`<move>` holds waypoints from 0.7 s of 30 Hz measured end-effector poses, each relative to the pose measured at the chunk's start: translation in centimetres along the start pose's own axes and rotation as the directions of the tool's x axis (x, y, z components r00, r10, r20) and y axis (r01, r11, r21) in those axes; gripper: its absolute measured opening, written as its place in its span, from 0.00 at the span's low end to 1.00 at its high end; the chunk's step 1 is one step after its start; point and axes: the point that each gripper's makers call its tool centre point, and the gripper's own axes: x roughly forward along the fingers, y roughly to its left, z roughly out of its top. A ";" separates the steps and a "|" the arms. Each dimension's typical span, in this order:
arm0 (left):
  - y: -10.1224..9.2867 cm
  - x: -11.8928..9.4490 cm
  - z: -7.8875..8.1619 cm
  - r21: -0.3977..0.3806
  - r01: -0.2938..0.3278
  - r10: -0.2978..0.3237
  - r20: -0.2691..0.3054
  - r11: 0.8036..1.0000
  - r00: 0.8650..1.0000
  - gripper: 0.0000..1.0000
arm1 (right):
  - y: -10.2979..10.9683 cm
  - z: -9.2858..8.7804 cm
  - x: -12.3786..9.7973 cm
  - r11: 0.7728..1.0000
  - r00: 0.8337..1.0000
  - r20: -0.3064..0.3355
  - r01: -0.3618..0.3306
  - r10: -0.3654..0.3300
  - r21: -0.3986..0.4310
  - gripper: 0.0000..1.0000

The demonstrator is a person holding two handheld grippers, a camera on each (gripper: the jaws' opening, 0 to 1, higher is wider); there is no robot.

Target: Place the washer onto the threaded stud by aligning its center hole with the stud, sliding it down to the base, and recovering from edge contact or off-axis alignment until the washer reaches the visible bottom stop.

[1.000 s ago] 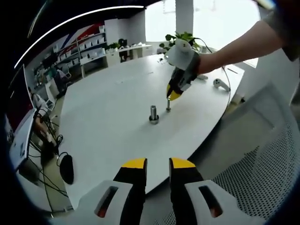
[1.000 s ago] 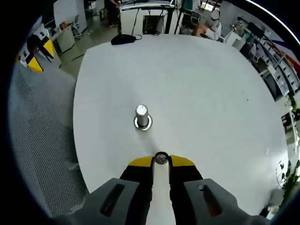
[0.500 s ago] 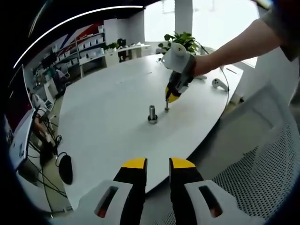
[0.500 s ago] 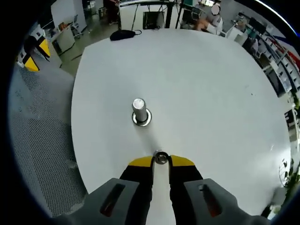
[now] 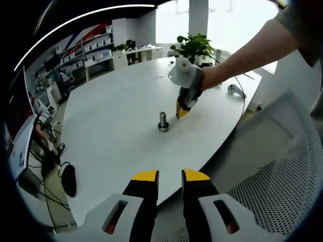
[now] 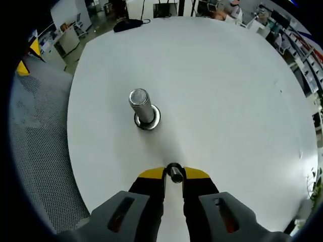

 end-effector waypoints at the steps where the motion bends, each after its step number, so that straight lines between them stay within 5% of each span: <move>1: 0.0 0.0 0.0 -0.002 0.001 -0.001 0.001 1.000 1.000 0.16 | 0.0 0.0 -0.1 1.000 1.000 0.000 -0.002 0.002 0.002 0.15; 14: -0.2 0.1 -0.2 -0.007 0.014 -0.014 -0.013 1.000 1.000 0.15 | 0.6 -0.2 -0.8 1.000 0.999 0.033 0.007 -0.007 0.003 0.21; 21: -0.1 0.1 -0.2 -0.025 0.013 -0.013 -0.005 1.000 1.000 0.15 | 1.0 -0.3 -3.1 0.997 0.988 0.149 0.023 -0.034 0.074 0.22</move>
